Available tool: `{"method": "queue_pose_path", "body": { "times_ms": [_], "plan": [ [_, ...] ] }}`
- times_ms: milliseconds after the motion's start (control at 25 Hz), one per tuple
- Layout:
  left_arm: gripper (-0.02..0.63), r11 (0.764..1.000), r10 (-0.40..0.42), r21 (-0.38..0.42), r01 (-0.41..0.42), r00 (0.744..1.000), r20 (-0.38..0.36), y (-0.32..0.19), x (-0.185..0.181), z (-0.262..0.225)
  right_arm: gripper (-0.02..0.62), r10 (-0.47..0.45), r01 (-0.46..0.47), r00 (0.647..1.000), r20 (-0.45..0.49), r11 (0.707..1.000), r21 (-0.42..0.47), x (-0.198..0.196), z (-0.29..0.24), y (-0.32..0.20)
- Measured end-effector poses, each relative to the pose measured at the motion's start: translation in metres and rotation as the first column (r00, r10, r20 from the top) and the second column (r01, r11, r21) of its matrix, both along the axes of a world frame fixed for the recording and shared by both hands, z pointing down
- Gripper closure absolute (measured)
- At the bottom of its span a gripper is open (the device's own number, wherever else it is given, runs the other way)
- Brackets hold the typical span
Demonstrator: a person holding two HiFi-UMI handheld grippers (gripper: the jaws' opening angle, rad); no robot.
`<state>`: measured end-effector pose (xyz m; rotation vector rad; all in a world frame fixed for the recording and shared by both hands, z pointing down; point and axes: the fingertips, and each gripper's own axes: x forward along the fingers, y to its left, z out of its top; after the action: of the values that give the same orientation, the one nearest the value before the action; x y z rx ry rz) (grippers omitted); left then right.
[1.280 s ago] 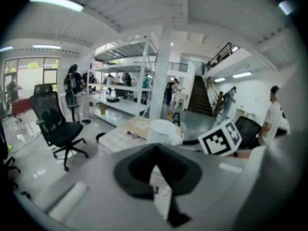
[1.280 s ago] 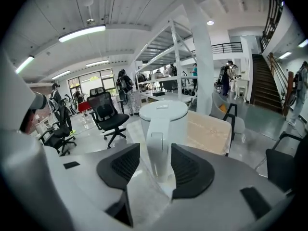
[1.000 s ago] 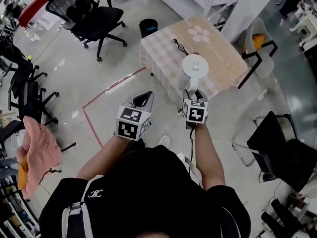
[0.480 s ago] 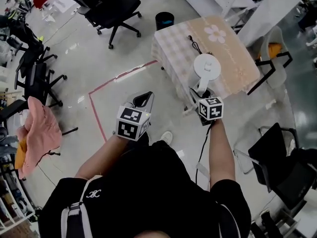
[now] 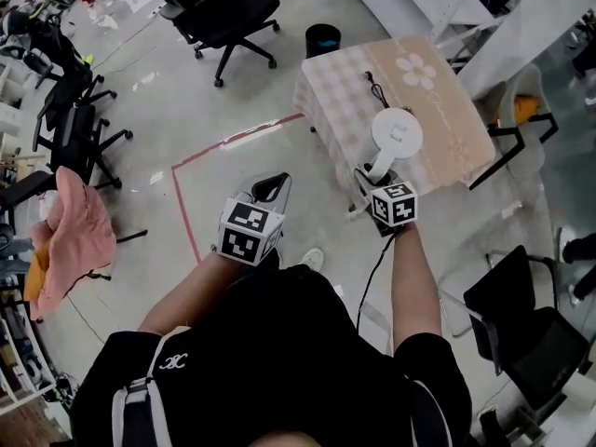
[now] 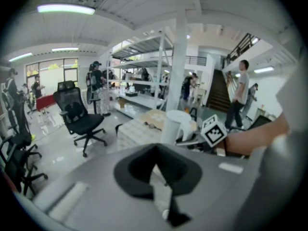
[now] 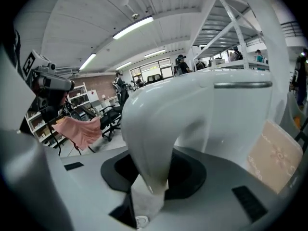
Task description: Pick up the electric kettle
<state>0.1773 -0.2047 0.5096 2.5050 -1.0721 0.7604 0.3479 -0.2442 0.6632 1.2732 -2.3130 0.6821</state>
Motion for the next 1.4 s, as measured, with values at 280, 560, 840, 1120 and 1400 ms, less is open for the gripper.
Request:
{"method": "queue_pose_path", "body": {
  "times_ms": [280, 560, 840, 1120, 1400],
  "plan": [
    [0.606, 1.000, -0.001, 0.021, 0.001, 1.000, 0.002, 0.002, 0.004, -0.006, 0.488, -0.025, 0.037, 0.990, -0.136, 0.996, 0.086, -0.004, -0.003, -0.001],
    [0.606, 0.999, -0.014, 0.046, 0.014, 1.000, -0.003, 0.006, 0.004, -0.012, 0.488, -0.059, 0.080, 0.983, -0.176, 0.990, 0.116, -0.016, -0.011, -0.003],
    [0.606, 0.998, -0.029, 0.047, 0.030, 1.000, -0.005, 0.010, -0.002, -0.012, 0.488, -0.071, 0.097, 0.982, -0.173, 0.985, 0.145, -0.023, -0.025, -0.004],
    [0.606, 0.999, -0.011, 0.052, 0.011, 1.000, -0.004, 0.015, 0.003, -0.009, 0.488, -0.035, 0.061, 0.989, -0.141, 0.981, 0.184, -0.016, -0.049, -0.002],
    [0.606, 0.998, 0.013, 0.056, -0.012, 1.000, -0.024, 0.013, 0.018, -0.012, 0.486, -0.017, 0.056, 0.989, -0.149, 0.964, 0.260, 0.000, -0.093, -0.001]
  ]
}}
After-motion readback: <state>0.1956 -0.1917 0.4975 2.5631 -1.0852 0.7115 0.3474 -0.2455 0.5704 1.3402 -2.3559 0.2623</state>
